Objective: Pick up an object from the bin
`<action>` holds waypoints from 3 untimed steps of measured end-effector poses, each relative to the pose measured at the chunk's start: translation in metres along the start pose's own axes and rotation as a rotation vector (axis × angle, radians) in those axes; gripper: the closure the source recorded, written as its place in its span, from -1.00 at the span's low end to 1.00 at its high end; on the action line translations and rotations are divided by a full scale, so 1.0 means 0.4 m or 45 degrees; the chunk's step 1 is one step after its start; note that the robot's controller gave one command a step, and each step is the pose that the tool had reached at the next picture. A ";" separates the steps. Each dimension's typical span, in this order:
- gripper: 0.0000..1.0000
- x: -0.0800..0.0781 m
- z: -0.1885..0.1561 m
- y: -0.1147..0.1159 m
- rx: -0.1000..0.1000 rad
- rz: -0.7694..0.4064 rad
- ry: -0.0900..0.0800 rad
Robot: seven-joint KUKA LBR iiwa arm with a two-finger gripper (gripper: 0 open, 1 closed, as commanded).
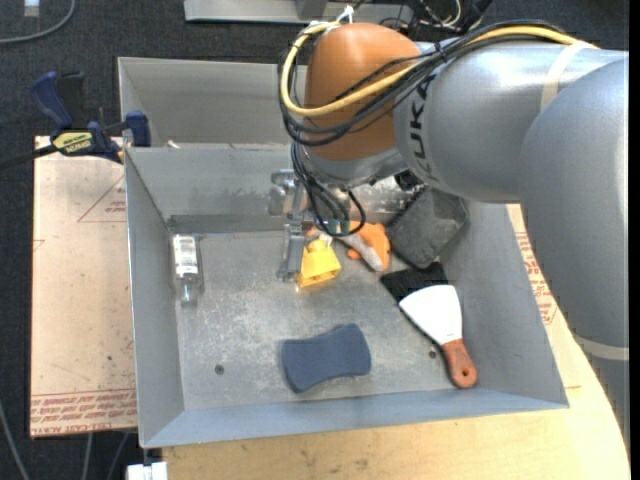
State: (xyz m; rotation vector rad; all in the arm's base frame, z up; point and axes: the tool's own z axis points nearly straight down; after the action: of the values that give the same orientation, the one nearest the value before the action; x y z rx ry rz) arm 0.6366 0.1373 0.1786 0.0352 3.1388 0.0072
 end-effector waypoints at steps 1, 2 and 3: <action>-1.00 0.006 0.055 -0.087 0.003 0.054 0.005; -1.00 -0.026 0.143 -0.140 0.000 -0.075 -0.014; 1.00 0.017 0.271 -0.265 0.000 -0.160 0.003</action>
Offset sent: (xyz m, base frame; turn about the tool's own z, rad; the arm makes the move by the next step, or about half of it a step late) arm 0.0165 -0.0829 -0.1086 -0.1843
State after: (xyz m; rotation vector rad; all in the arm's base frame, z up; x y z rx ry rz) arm 0.6277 0.0319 0.0699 -0.1625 3.1365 0.0065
